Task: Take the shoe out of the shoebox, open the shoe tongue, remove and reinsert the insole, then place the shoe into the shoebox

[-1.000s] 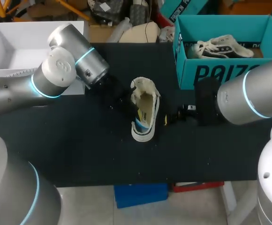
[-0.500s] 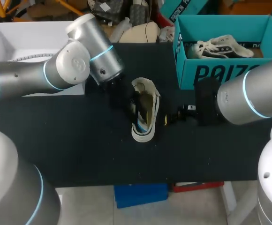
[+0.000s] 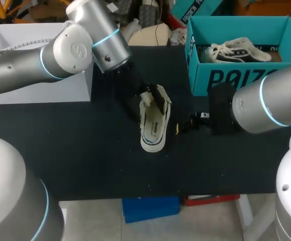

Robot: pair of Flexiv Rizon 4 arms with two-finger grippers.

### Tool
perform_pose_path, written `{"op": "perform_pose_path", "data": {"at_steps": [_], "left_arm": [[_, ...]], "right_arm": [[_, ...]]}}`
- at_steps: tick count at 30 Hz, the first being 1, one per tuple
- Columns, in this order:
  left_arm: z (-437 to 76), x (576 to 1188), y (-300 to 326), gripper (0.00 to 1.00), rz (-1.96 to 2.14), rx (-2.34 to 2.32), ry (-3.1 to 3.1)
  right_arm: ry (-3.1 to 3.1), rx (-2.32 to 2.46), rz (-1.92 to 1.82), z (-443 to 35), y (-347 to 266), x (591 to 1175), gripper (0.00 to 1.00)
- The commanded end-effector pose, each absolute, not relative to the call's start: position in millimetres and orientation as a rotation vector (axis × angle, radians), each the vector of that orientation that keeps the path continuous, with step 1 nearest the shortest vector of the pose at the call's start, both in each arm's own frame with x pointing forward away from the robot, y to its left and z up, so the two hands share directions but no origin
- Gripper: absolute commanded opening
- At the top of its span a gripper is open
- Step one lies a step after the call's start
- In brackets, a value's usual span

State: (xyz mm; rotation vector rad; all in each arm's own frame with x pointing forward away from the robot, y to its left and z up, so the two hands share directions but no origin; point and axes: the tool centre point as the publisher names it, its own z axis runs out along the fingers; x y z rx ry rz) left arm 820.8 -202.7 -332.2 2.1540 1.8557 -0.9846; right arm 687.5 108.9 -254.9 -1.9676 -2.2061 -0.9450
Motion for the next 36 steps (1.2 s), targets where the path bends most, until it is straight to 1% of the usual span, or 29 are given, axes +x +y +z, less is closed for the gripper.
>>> {"op": "perform_pose_path", "data": {"at_steps": [1,2,5,6,8,9,10,11,12,14,21,36], "left_arm": [[-324.9,812.7,-199.7,0.58,-0.912,2.152,1.853],[-323.9,813.1,-198.9,0.51,-0.886,2.156,1.857],[-319.6,815.6,-194.4,0.63,-0.881,2.123,1.862],[-318.0,815.6,-193.5,0.64,-0.891,2.111,1.862],[-312.8,815.1,-190.1,0.64,-0.934,2.067,1.853],[-310.5,815.5,-188.6,0.65,-0.947,2.046,1.854],[-308.1,815.7,-187.0,0.70,-0.966,2.023,1.854],[-305.5,816.2,-185.3,0.81,-0.992,1.978,1.865],[-303.0,816.5,-184.0,1.00,-1.024,1.946,1.870],[-297.0,816.0,-180.8,1.00,-1.067,1.910,1.878],[-286.6,820.8,-168.8,1.00,-1.001,1.945,1.893],[-291.7,821.2,-167.4,1.00,-1.094,1.924,1.916]], "right_arm": [[-2.207,-1.971,-0.943,-254.7,110.1,687.1,1.00],[-2.207,-1.971,-0.943,-254.7,110.1,687.1,1.00],[-2.207,-1.971,-0.943,-254.7,110.1,687.1,1.00],[-2.207,-1.971,-0.943,-254.7,110.1,687.1,1.00],[-2.207,-1.971,-0.943,-254.7,110.1,687.1,1.00],[-2.207,-1.971,-0.943,-254.7,110.1,687.1,1.00],[-2.207,-1.971,-0.943,-254.7,110.1,687.1,1.00],[-2.207,-1.971,-0.943,-254.7,110.1,687.1,1.00],[-2.207,-1.971,-0.943,-254.7,110.1,687.1,1.00],[-2.207,-1.971,-0.943,-254.7,110.1,687.1,1.00],[-2.207,-1.971,-0.943,-254.7,110.1,687.1,1.00],[-2.207,-1.971,-0.943,-254.7,110.1,687.1,1.00]]}}
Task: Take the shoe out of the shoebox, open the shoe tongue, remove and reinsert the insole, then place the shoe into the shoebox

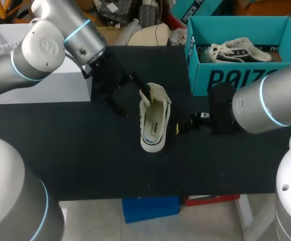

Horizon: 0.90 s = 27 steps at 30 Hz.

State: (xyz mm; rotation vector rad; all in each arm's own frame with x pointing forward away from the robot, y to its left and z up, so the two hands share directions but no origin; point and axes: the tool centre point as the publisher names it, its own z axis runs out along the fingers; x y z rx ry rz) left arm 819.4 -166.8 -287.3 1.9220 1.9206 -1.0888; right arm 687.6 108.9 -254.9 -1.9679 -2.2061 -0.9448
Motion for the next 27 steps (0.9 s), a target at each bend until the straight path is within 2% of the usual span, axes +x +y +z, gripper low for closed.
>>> {"op": "perform_pose_path", "data": {"at_steps": [1,2,3,17,27], "left_arm": [[-291.7,821.2,-167.4,1.00,-1.094,1.924,1.916],[-291.7,821.2,-167.4,0.75,-1.094,1.924,1.916],[-290.0,824.9,-166.2,0.00,-1.130,1.876,1.944],[-284.3,889.9,-168.0,0.00,-1.347,1.273,2.248],[-273.2,959.2,-199.6,0.00,-1.288,1.291,2.276]], "right_arm": [[-2.207,-1.971,-0.943,-254.7,110.1,687.1,1.00],[-2.207,-1.971,-0.943,-254.7,110.1,687.1,1.00],[-2.207,-1.971,-0.943,-254.7,110.1,687.1,1.00],[-2.207,-1.971,-0.943,-254.7,110.1,687.1,1.00],[-2.207,-1.971,-0.943,-254.7,110.1,687.1,1.00]]}}
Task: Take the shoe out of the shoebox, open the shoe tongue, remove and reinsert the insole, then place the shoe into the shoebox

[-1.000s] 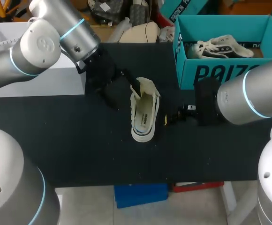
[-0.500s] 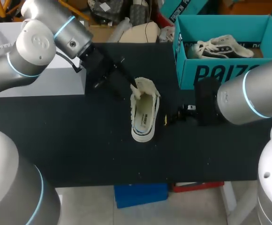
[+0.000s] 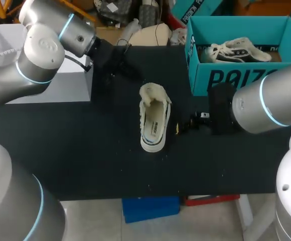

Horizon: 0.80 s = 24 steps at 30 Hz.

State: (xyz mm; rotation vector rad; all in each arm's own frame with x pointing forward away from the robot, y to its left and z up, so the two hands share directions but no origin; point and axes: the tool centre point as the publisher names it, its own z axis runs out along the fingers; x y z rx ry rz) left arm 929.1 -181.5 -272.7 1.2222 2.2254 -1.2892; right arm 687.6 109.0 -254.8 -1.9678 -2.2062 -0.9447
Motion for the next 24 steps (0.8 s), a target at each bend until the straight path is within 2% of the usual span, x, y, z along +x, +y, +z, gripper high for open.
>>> {"op": "perform_pose_path", "data": {"at_steps": [1,12,24], "left_arm": [[-274.5,963.2,-202.5,0.00,-1.293,1.304,2.286],[-306.2,978.5,-226.6,0.00,-1.310,1.468,2.362],[-327.3,932.9,-237.2,0.00,-1.349,1.674,2.329]], "right_arm": [[-2.207,-1.971,-0.943,-254.7,110.1,687.1,1.00],[-2.207,-1.971,-0.943,-254.7,110.1,687.1,1.00],[-2.207,-1.971,-0.943,-254.7,110.1,687.1,1.00]]}}
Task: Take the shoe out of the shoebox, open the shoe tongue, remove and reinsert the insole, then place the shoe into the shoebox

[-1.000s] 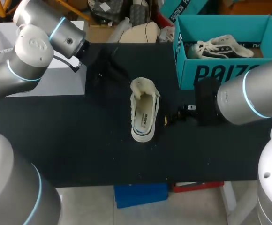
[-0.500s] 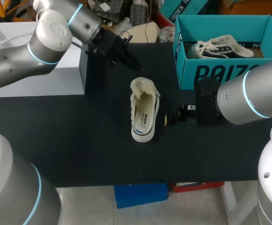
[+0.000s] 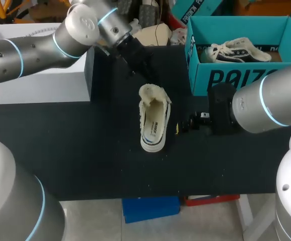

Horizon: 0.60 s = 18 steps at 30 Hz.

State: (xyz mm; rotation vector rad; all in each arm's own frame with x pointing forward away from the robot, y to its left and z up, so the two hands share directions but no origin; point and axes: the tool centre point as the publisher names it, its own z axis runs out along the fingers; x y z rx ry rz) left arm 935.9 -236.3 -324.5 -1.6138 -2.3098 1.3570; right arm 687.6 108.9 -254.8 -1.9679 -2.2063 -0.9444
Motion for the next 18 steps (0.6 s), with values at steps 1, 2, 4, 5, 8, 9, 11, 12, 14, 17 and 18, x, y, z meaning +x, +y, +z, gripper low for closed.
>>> {"op": "perform_pose_path", "data": {"at_steps": [1,2,4,5,8,9,11,12,14,17,18], "left_arm": [[-328.7,929.2,-236.7,0.00,1.318,-1.658,-2.278],[-330.2,924.8,-236.4,0.00,1.308,-1.661,-2.271],[-334.6,917.2,-236.3,0.00,1.288,-1.673,-2.251],[-337.0,913.9,-236.3,0.00,1.281,-1.678,-2.242],[-343.4,906.5,-236.9,0.00,1.276,-1.679,-2.232],[-345.7,904.1,-237.3,0.00,1.272,-1.678,-2.226],[-350.3,900.5,-238.6,0.00,1.263,-1.676,-2.216],[-352.1,899.2,-239.4,0.00,1.253,-1.677,-2.210],[-353.8,896.5,-241.3,0.00,1.251,-1.678,-2.209],[-354.8,895.1,-243.2,0.00,1.254,-1.677,-2.205],[-355.5,895.1,-244.0,0.00,1.255,-1.677,-2.204]], "right_arm": [[-2.207,-1.971,-0.943,-254.7,110.1,687.1,1.00],[-2.207,-1.971,-0.943,-254.7,110.1,687.1,1.00],[-2.207,-1.971,-0.943,-254.7,110.1,687.1,1.00],[-2.207,-1.971,-0.943,-254.7,110.1,687.1,1.00],[-2.207,-1.971,-0.943,-254.7,110.1,687.1,1.00],[-2.207,-1.971,-0.943,-254.7,110.1,687.1,1.00],[-2.207,-1.971,-0.943,-254.7,110.1,687.1,1.00],[-2.207,-1.971,-0.943,-254.7,110.1,687.1,1.00],[-2.207,-1.971,-0.943,-254.7,110.1,687.1,1.00],[-2.207,-1.971,-0.943,-254.7,110.1,687.1,1.00],[-2.207,-1.971,-0.943,-254.7,110.1,687.1,1.00]]}}
